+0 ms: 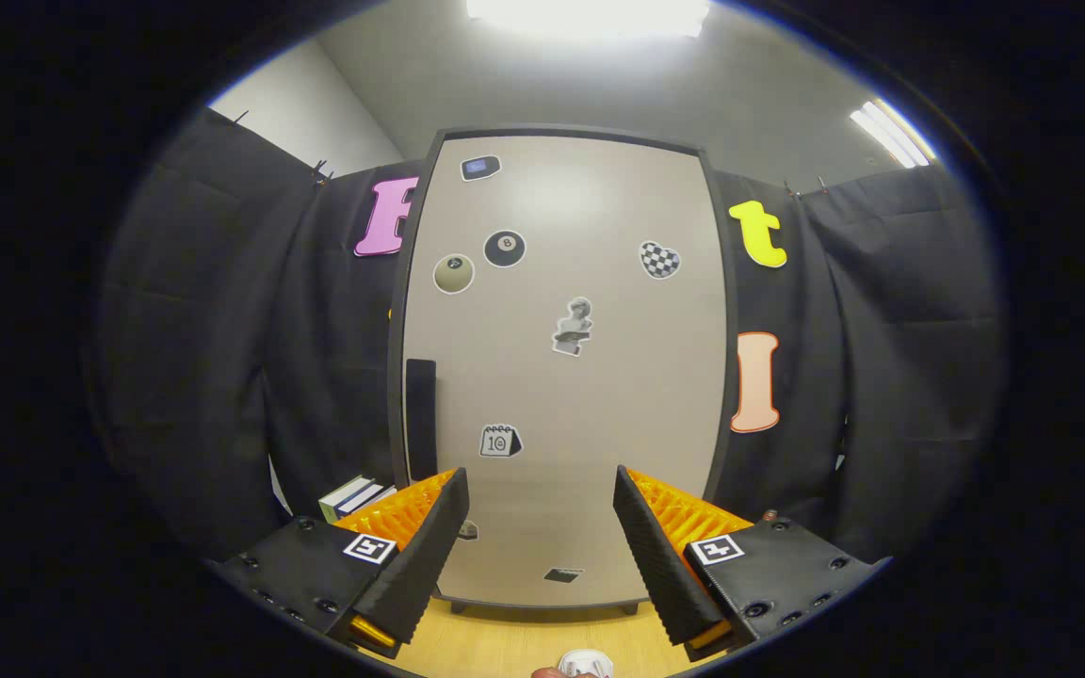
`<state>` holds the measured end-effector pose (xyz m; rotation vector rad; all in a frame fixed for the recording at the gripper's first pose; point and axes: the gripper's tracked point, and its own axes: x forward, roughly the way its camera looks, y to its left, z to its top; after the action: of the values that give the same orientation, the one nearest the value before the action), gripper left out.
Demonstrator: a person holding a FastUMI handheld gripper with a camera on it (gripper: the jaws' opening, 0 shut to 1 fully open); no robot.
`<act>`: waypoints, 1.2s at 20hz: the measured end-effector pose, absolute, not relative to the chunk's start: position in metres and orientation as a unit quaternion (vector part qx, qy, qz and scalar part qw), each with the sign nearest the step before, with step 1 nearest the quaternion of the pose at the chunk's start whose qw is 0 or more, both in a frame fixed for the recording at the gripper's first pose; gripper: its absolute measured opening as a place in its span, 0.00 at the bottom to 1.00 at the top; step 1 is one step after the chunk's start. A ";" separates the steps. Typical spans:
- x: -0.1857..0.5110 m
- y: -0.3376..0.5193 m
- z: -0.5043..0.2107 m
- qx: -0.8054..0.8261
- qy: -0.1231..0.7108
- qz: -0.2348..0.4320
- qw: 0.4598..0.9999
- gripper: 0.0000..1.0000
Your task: Open the shoe cabinet door, grab the shoes and put them into the shoe cabinet, then close the shoe cabinet door.
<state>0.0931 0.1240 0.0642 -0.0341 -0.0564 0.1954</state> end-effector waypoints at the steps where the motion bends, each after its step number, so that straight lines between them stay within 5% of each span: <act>1: 0.103 0.135 0.069 -0.019 -0.032 0.103 0.994 0.97; 16: 0.206 0.239 0.042 -0.005 0.016 0.146 0.989 0.96; 23: 0.206 0.250 0.041 -0.005 0.030 0.142 0.989 0.39; 24: 0.206 0.250 0.041 -0.005 0.033 0.137 0.990 0.39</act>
<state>0.2057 0.2500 0.0412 -0.0100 0.0665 0.2742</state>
